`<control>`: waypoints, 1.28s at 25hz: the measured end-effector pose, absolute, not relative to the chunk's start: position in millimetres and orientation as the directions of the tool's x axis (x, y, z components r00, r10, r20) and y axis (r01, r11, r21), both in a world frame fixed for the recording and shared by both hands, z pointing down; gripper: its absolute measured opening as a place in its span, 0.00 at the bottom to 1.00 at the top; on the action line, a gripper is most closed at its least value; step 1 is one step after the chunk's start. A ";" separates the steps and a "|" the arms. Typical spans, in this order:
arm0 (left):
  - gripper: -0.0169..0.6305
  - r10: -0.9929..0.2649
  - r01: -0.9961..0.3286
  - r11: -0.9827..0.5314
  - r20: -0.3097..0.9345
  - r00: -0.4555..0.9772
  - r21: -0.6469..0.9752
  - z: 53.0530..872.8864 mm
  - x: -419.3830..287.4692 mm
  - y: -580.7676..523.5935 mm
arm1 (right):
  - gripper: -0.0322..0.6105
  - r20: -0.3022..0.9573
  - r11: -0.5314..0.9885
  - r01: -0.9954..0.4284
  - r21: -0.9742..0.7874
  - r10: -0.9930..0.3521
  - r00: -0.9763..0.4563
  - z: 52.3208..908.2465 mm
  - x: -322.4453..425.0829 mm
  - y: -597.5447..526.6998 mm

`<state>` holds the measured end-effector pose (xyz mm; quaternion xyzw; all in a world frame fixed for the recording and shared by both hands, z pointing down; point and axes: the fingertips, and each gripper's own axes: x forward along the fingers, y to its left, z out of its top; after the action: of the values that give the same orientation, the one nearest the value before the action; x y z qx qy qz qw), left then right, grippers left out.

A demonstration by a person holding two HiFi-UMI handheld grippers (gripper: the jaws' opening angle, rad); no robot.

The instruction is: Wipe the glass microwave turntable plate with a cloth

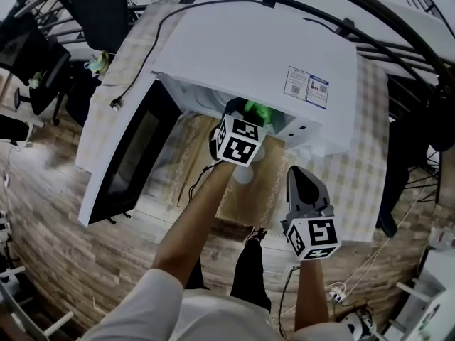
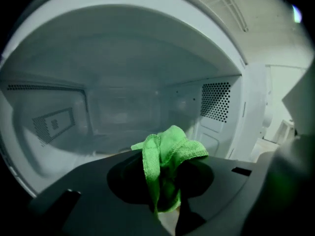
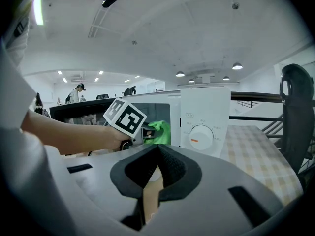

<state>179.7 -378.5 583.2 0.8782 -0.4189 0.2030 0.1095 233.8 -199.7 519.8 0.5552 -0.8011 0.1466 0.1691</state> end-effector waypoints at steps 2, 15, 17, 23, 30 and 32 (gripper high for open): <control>0.21 -0.756 -0.823 -0.566 0.434 0.489 -0.057 578.8 150.3 -392.3 | 0.07 0.432 0.344 -0.938 -0.049 -0.839 -0.331 519.8 230.6 -201.5; 0.21 -0.773 -0.828 -0.513 0.541 0.331 -0.227 609.9 84.4 -433.4 | 0.07 0.443 0.360 -0.931 -0.053 -0.828 -0.345 526.6 217.0 -218.6; 0.21 -0.750 -0.814 -0.547 0.547 0.372 -0.196 609.9 92.4 -423.3 | 0.07 0.436 0.356 -0.934 -0.045 -0.834 -0.339 521.4 219.1 -221.1; 0.21 -0.656 -0.740 -0.662 0.570 0.495 -0.118 607.4 136.9 -380.8 | 0.07 0.410 0.365 -0.931 -0.013 -0.847 -0.338 493.3 216.4 -215.8; 0.21 -0.575 -0.712 -0.701 0.556 0.600 0.043 590.0 183.5 -322.8 | 0.07 0.365 0.337 -0.941 0.018 -0.879 -0.307 433.4 226.6 -200.9; 0.21 -0.582 -0.711 -0.700 0.525 0.621 0.066 571.2 184.3 -313.0 | 0.07 0.342 0.329 -0.944 0.031 -0.891 -0.300 411.0 233.4 -202.8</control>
<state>184.3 -313.0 571.2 0.8902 -0.3631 0.2398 0.1349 233.4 -202.8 411.0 0.5724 -0.8013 0.0883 0.1502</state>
